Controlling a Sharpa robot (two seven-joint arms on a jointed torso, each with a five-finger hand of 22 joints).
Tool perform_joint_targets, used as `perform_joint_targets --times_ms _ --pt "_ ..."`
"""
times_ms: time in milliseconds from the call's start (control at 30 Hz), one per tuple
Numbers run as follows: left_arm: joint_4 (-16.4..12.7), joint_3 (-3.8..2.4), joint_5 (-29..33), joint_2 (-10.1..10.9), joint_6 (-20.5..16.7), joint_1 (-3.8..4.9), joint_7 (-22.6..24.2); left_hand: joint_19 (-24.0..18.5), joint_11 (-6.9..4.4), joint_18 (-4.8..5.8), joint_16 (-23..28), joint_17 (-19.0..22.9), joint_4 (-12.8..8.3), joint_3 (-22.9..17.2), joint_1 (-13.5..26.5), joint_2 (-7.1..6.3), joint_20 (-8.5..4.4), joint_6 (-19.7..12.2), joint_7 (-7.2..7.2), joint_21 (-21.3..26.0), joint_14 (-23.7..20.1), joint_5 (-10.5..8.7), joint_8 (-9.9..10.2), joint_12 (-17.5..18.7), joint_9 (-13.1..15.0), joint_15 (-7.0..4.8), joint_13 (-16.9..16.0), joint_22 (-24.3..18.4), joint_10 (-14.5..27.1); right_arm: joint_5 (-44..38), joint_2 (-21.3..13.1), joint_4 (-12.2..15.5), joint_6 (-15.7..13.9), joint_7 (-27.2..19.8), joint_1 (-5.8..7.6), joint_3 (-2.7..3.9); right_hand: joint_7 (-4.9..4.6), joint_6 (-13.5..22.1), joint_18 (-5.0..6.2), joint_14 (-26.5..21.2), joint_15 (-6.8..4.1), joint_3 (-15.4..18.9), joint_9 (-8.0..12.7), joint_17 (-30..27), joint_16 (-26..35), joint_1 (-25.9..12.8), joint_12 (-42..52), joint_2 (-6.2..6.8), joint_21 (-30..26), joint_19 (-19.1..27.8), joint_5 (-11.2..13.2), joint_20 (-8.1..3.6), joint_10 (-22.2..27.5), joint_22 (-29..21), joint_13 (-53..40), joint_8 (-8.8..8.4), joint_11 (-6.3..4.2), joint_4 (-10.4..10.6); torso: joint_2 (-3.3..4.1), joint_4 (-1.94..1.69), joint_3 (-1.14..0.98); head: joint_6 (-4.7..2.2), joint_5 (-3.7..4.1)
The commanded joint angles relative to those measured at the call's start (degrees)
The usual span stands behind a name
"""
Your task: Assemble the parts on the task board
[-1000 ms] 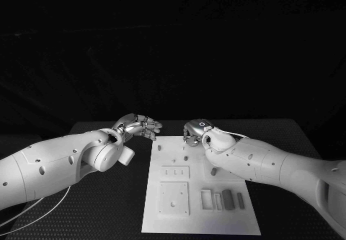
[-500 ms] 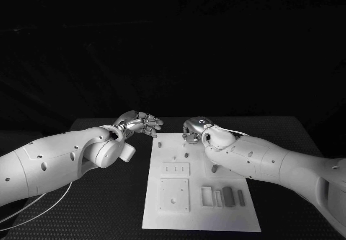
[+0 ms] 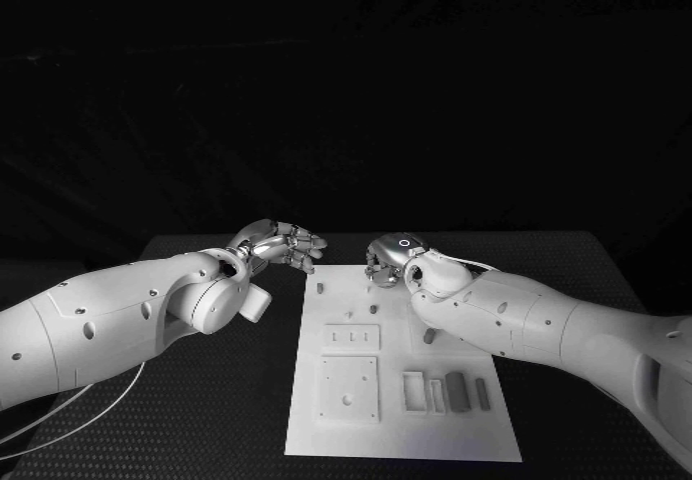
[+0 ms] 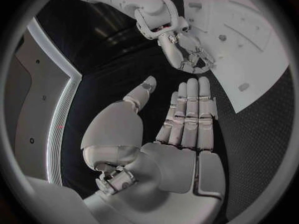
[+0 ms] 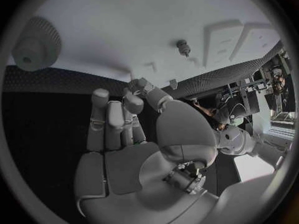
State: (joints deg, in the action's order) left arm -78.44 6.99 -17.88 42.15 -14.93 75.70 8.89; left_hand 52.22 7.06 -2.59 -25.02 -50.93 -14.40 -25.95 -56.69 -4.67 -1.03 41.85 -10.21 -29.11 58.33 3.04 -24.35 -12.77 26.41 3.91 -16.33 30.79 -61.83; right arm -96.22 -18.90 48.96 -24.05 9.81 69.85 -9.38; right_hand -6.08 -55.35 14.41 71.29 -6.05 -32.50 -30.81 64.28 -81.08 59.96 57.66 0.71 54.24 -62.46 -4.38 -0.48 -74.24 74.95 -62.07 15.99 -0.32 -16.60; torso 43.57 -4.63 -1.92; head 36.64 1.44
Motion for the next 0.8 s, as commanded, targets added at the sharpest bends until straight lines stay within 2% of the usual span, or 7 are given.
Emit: perform_joint_targets --times_ms 33,200,500,800 --pt "0.3 -0.06 0.3 -0.2 0.8 0.09 0.4 0.0 0.26 -0.76 0.4 -0.1 -0.1 0.1 0.4 0.19 -0.43 0.3 -0.03 0.2 -0.1 -0.14 0.3 0.4 0.1 -0.09 -0.1 0.1 0.0 -0.1 0.1 0.0 1.5 -0.3 -0.29 -0.05 -0.25 -0.1 0.59 0.3 0.07 -0.2 -0.1 0.0 -0.3 0.1 0.3 0.41 0.3 -0.2 -0.2 -0.26 0.0 1.1 -0.1 0.12 0.22 0.1 0.02 0.06 0.00 0.00 0.07" --pt "0.6 -0.06 0.3 -0.3 0.8 0.09 0.4 0.0 0.27 -0.73 0.4 -0.1 -0.1 0.1 0.4 0.19 -0.45 0.3 -0.03 0.2 -0.1 -0.14 0.3 0.4 0.1 -0.09 -0.1 0.1 0.0 -0.1 0.1 0.0 1.6 -0.3 -0.41 -0.05 -0.25 -0.1 0.59 0.3 0.07 -0.2 -0.1 0.0 -0.3 0.1 0.3 0.51 0.4 -0.2 -0.2 -0.26 0.0 1.1 -0.1 0.11 0.22 0.1 0.03 -0.08 -0.04 0.16 0.05" --pt "0.8 -0.06 0.3 -0.4 0.9 0.09 0.4 0.0 0.28 -0.69 0.4 -0.1 -0.1 0.1 0.4 0.20 -0.49 0.2 -0.02 0.2 -0.1 -0.14 0.4 0.5 0.2 -0.09 -0.2 0.1 0.0 -0.1 0.0 0.1 1.6 -0.5 -0.71 -0.05 -0.25 -0.1 0.59 0.4 0.08 -0.2 -0.1 0.1 -0.4 0.1 0.3 0.54 0.4 -0.2 -0.2 -0.27 0.0 1.1 -0.1 0.10 0.22 0.1 0.07 0.07 0.01 0.26 -0.02" --pt "0.9 -0.06 0.3 -0.4 0.9 0.09 0.3 0.0 0.28 -0.64 0.5 -0.1 -0.1 0.2 0.5 0.18 -0.52 0.2 -0.02 0.3 -0.1 -0.15 0.4 0.6 0.2 -0.10 -0.2 0.1 0.0 0.3 0.3 -0.4 1.4 -0.5 -0.75 -0.05 -0.25 -0.1 0.59 0.4 0.08 -0.2 -0.1 -0.1 -0.3 0.1 0.3 0.57 0.4 -0.3 -0.2 -0.28 0.0 1.1 -0.1 0.06 0.22 0.1 0.07 -0.09 0.04 0.17 0.12"
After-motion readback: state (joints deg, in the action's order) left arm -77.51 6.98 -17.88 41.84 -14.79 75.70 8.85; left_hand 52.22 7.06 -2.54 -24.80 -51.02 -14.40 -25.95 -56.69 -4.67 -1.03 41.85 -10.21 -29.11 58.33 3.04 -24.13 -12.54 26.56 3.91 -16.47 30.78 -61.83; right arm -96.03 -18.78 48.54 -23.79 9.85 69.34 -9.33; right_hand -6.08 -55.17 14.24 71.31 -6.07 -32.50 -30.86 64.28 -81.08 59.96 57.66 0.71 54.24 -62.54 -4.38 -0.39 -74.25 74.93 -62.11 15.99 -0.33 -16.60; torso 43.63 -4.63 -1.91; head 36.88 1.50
